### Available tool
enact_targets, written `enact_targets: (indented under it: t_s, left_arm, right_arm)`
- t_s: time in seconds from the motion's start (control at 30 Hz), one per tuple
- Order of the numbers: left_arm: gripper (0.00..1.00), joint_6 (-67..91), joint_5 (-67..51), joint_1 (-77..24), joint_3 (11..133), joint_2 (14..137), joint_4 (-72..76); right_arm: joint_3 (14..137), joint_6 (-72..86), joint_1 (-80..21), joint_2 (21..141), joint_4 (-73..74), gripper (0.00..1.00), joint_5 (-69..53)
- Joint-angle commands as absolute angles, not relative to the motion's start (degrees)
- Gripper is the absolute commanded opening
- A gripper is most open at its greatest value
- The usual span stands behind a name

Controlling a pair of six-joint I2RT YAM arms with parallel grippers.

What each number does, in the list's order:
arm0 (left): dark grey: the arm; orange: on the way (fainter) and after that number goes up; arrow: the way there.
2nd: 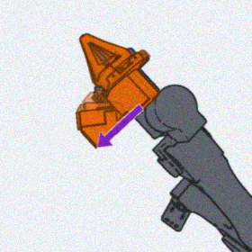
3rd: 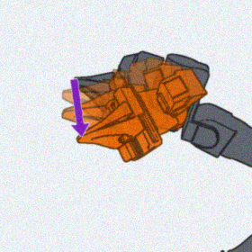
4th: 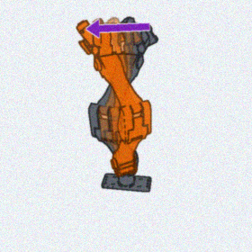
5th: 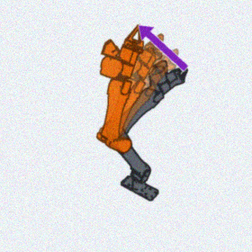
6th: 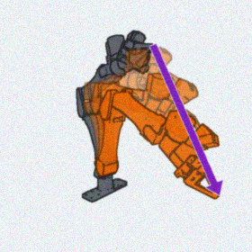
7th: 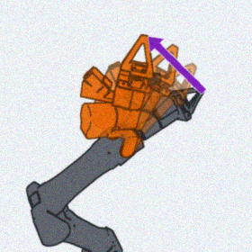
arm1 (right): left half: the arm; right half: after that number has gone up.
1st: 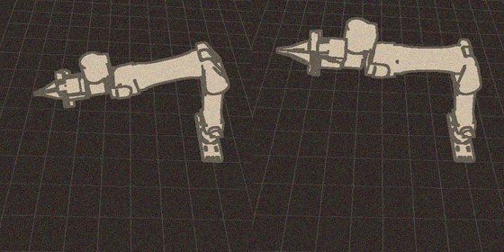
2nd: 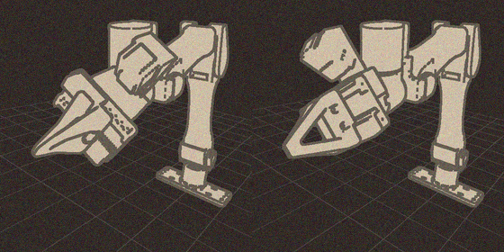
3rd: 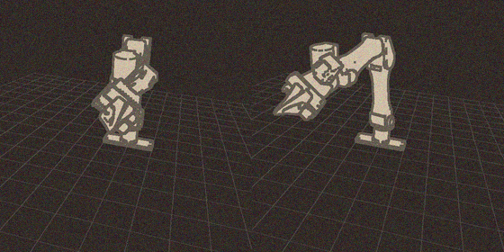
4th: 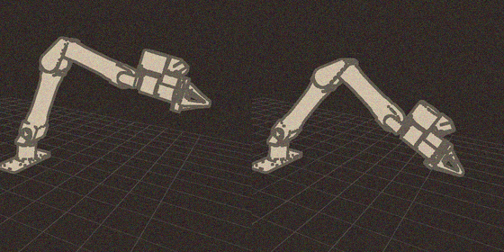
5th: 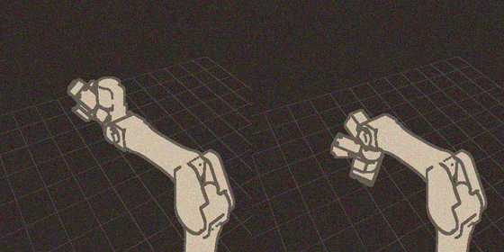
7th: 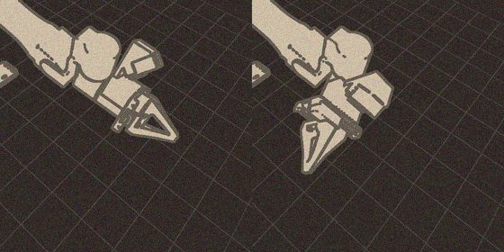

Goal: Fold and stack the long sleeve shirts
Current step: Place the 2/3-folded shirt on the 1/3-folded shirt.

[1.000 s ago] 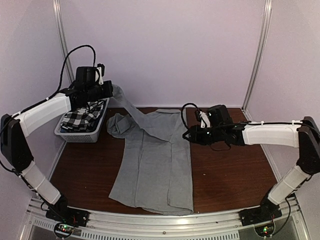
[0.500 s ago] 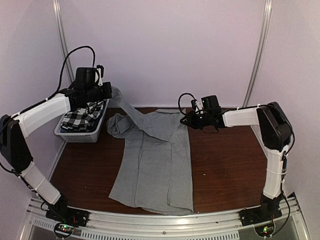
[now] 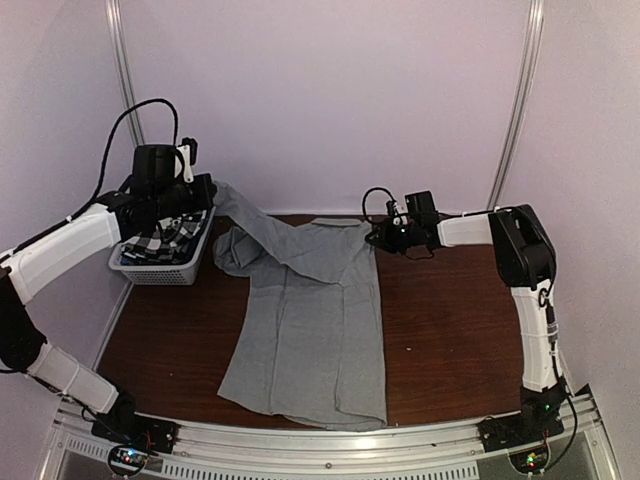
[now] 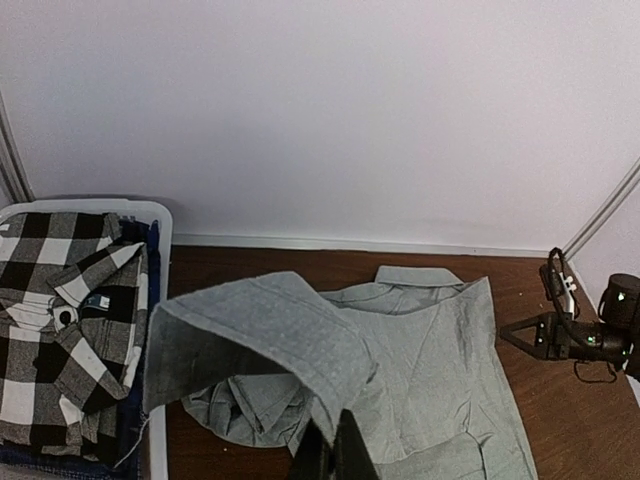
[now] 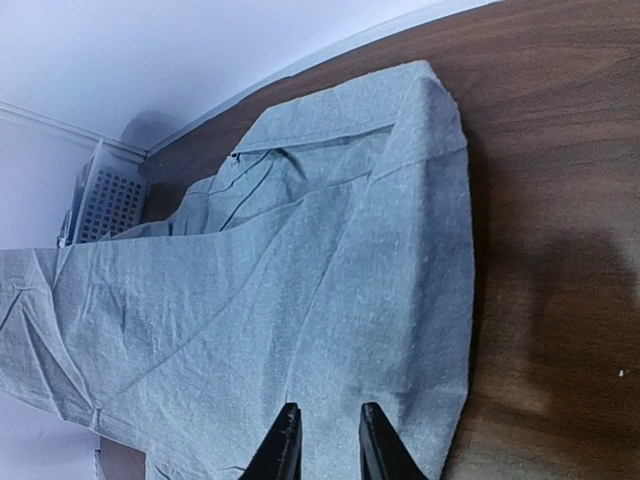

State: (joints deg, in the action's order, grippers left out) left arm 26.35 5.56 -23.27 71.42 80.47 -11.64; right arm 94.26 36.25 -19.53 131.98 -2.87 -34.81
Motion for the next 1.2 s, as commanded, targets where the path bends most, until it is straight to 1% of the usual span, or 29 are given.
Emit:
enact_targets:
  t_s: [0.0, 0.33, 0.87, 1.0, 1.17]
  left_arm:
    - [0.00, 27.6, 4.9, -24.5, 68.2, 76.8, -10.1]
    - [0.00, 29.5, 6.7, -27.7, 62.8, 71.4, -10.3]
    - [0.00, 30.8, 8.3, -30.2, 57.4, 63.3, -10.7]
    - [0.00, 29.3, 5.6, -30.3, 57.4, 62.7, -10.1]
    - [0.00, 24.2, -3.0, -32.4, 57.9, 63.1, -7.2]
  right_arm:
    - [99.1, 35.5, -18.9, 135.0, -1.8, 0.22, -37.5]
    - [108.6, 36.2, -18.0, 141.5, 2.2, 0.22, -38.1]
    - [110.8, 39.1, -17.2, 144.5, 1.1, 0.21, -38.3]
    - [111.6, 39.4, -17.2, 145.3, 1.7, 0.21, -37.6]
    - [111.9, 39.9, -17.2, 145.5, 2.0, 0.21, -36.4]
